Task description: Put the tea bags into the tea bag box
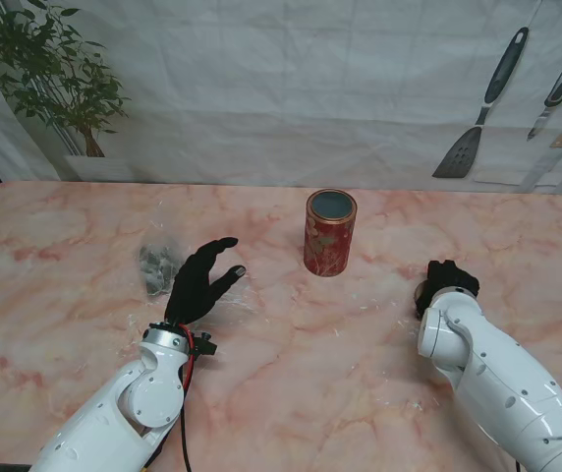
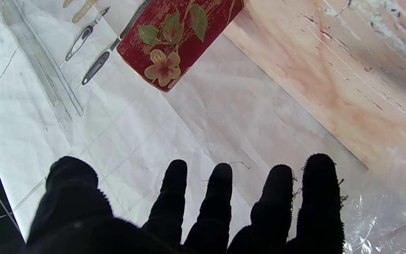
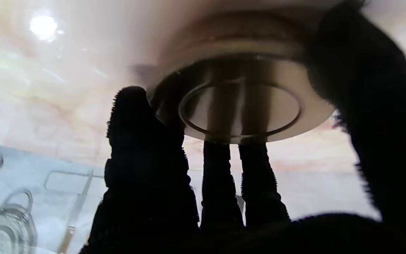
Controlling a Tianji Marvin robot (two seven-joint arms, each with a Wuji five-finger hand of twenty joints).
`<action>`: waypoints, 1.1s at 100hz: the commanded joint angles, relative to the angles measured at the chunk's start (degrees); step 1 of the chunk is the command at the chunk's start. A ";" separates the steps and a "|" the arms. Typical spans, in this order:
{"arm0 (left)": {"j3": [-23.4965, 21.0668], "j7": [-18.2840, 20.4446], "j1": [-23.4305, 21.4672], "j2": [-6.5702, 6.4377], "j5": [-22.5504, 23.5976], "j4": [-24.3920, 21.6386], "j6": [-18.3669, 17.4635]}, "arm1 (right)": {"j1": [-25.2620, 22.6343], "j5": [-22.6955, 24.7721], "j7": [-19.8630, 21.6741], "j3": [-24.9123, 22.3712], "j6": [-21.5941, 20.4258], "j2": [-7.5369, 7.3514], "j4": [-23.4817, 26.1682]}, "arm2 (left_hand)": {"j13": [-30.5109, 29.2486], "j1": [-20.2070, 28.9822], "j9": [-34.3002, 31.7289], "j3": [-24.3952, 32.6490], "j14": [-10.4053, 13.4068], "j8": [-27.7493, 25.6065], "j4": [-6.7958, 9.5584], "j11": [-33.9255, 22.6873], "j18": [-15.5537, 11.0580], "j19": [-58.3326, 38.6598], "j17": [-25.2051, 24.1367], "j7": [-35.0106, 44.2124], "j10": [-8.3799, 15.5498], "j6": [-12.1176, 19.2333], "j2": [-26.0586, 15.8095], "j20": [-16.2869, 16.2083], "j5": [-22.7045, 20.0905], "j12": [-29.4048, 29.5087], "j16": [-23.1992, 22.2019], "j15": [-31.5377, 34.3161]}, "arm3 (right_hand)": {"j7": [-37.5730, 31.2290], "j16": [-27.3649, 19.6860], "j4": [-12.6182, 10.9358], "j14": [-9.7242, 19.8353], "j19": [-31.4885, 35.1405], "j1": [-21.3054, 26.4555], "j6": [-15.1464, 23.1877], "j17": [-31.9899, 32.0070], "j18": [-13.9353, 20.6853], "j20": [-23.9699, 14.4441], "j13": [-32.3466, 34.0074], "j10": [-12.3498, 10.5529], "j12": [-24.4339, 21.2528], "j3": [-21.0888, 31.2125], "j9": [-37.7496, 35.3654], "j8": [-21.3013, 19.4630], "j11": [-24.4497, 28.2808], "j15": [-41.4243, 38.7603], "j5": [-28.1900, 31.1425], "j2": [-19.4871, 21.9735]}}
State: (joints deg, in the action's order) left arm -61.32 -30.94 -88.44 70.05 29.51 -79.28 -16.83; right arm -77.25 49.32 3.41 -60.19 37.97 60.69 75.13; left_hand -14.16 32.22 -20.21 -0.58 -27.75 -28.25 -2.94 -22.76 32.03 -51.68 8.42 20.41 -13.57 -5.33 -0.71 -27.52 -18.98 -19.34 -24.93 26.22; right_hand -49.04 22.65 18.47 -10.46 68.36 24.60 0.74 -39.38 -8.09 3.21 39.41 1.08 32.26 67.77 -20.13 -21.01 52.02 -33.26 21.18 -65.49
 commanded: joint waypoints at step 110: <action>-0.35 0.83 -0.22 0.13 -0.01 -0.40 -0.31 | -1.74 -5.73 0.20 -5.75 1.90 1.97 1.09 | -0.57 0.28 -1.50 -0.91 -1.13 -0.03 1.37 0.25 0.89 -1.84 0.51 0.56 0.97 1.52 0.43 -1.23 0.43 -0.13 -0.10 -1.16 | -4.99 0.83 -10.66 8.05 -4.43 7.05 -6.19 -3.04 3.12 -16.57 8.79 7.24 1.02 2.50 -4.69 8.97 1.00 -6.93 12.04 30.59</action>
State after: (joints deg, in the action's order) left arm -61.78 -30.65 -88.69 70.08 29.34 -79.38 -17.42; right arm -77.81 43.99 3.30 -65.67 40.53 63.02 76.12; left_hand -14.19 32.22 -20.89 -0.58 -28.37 -28.25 -2.94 -22.74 32.03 -51.70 8.62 20.42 -13.57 -5.33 -0.69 -27.53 -18.99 -19.34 -24.93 26.22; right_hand -43.23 22.10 22.02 -12.06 65.34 25.28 -5.11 -44.19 -9.48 -11.72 47.55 8.14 31.73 53.28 -25.87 -10.15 50.66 -34.71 27.66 -49.46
